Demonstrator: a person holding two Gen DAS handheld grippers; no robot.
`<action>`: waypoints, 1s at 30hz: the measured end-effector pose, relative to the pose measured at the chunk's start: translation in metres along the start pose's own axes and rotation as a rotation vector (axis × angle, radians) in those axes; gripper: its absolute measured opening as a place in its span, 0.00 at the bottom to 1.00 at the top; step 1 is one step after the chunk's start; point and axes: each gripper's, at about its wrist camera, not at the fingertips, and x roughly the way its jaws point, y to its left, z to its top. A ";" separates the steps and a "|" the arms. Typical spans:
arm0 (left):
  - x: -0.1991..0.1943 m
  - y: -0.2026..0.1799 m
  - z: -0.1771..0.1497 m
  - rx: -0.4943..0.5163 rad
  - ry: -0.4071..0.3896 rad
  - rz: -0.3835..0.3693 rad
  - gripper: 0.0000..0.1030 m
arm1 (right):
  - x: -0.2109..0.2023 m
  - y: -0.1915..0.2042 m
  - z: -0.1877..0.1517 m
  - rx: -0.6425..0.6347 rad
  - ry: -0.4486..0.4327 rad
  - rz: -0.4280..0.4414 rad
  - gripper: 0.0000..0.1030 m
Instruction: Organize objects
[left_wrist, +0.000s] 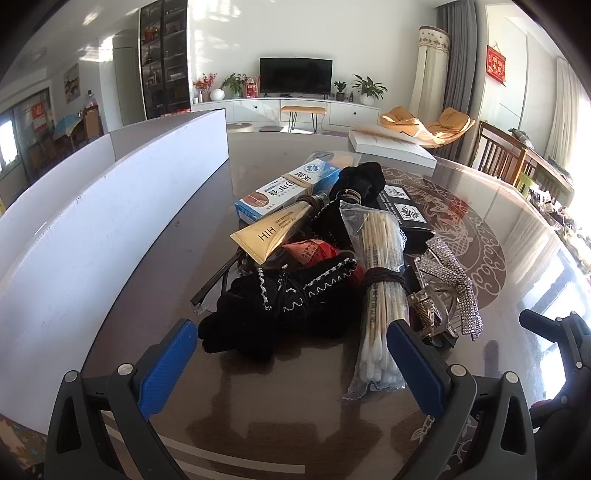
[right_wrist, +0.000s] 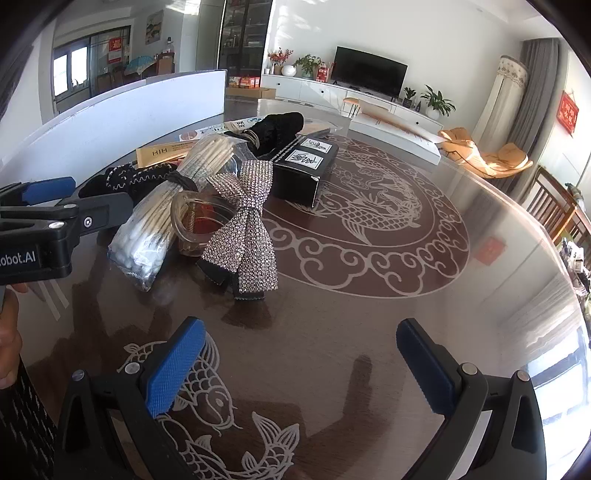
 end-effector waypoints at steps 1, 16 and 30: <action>0.000 0.000 0.000 -0.001 0.002 0.000 1.00 | 0.001 0.000 0.000 0.000 0.006 0.004 1.00; 0.005 0.005 0.000 -0.031 0.025 -0.007 1.00 | 0.008 -0.006 -0.001 0.035 0.050 0.057 1.00; 0.007 0.008 0.000 -0.048 0.037 -0.018 1.00 | 0.013 -0.013 0.000 0.088 0.081 0.112 1.00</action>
